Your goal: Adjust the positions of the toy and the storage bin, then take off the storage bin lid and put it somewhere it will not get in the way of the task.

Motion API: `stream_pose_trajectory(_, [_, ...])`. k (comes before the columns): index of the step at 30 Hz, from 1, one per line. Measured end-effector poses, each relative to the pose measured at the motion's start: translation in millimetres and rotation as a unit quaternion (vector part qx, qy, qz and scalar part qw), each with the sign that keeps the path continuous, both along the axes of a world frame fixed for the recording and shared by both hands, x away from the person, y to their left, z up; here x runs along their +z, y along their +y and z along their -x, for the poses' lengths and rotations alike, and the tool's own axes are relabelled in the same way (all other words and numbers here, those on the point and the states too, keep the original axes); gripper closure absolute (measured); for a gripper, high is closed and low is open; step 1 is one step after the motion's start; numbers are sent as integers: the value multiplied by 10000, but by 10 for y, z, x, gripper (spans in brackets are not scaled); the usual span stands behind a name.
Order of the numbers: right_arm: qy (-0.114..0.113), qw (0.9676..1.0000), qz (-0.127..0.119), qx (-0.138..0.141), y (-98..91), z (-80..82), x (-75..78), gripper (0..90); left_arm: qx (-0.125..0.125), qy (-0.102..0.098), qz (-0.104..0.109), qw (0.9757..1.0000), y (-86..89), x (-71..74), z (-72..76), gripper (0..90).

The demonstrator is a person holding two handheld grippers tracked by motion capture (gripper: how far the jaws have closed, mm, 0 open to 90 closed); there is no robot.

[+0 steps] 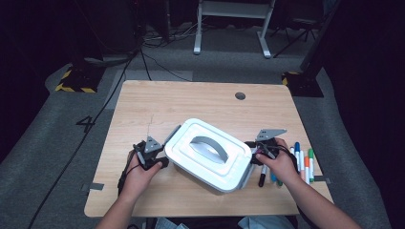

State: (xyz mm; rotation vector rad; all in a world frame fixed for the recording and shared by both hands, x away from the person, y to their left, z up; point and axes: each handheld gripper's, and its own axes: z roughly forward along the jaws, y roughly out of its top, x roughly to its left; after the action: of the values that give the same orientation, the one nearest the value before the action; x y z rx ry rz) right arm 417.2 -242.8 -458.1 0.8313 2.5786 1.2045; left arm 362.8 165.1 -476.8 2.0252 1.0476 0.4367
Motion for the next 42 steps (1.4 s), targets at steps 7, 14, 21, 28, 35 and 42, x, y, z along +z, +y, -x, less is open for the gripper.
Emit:
stream_pose_trajectory(7, [99, 9998, -67, -189, -226, 136, -10, 366, -331, 112, -47, 9994, -234, -4, 86, 458])
stream_pose_trajectory(14, [58, 9992, 7, -399, -459, 210, 14, 360, -573, 234, 29, 9981, -321, -16, 177, 447])
stream_pose_trajectory(21, [-97, 9973, 100, -715, -682, 240, 165, 361, -584, 284, 141, 9978, -282, -21, 163, 357])
stream_pose_trajectory(28, [-280, 9942, -105, -1035, -835, 219, 371, 271, -480, 162, -244, 9984, -225, 21, 176, 334])
stream_pose_trajectory(35, [-563, 9860, -565, -1463, -798, 214, 652, 200, -390, 181, -358, 9984, -174, -7, 170, 309])
stream_pose_trajectory(42, [-614, 9936, -610, -732, -513, 346, 982, 360, -350, 318, -579, 9972, -104, -52, 200, 293])
